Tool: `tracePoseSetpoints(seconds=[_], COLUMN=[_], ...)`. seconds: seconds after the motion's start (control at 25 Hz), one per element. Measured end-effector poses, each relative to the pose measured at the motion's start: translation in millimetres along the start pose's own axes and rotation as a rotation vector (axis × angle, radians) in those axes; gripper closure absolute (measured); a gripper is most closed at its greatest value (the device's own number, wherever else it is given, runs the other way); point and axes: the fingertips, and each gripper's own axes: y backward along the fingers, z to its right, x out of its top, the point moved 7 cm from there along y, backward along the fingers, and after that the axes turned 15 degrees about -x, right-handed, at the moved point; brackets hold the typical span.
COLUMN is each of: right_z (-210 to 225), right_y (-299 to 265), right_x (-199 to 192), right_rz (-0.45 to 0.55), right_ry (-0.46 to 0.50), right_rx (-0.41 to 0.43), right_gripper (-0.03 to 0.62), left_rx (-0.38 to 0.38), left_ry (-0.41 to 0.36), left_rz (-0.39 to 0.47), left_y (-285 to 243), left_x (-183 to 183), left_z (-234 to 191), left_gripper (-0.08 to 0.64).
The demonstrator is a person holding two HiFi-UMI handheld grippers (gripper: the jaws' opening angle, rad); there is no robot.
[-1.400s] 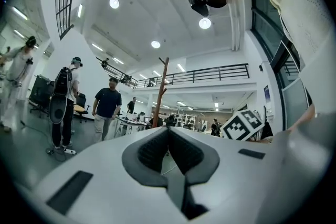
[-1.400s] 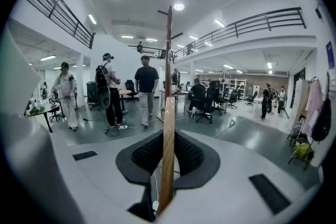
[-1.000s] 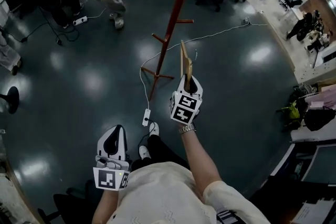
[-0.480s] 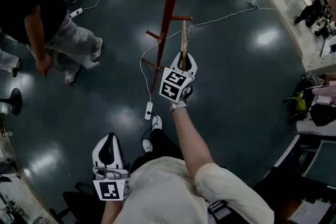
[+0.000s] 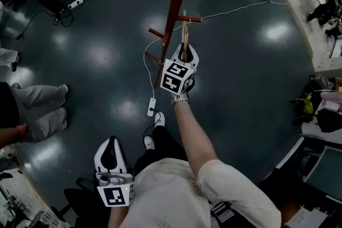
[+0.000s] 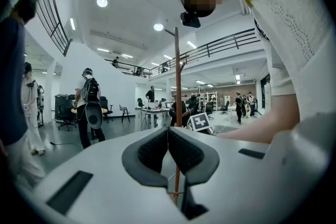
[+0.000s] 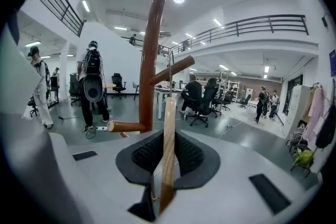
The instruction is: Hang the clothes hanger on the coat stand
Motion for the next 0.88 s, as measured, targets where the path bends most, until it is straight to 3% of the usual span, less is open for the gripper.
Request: tracePoseSetpoints(seconds=[0.2,0.68,0.88], right_z=[-14,-29,-40], right_y=[-13,-33,-35], right_x=[-5,-16,-16], right_rz=[-0.017,-0.019,-0.026], right_ry=[0.010,0.130,0.122], right_rx=[0.025,0.037,0.076], right_gripper=[0.523,0.523,0.523], left_rx=[0.053,0.078,0.107], left_ry=[0.011,0.007,0.000], left_rz=[-0.018,-0.023,-0.037], left_y=[-6,-23,-20], left_x=[-3,-5,-7], left_z=[-9,-5,-10], left_gripper=[0.548,0.548,0.548])
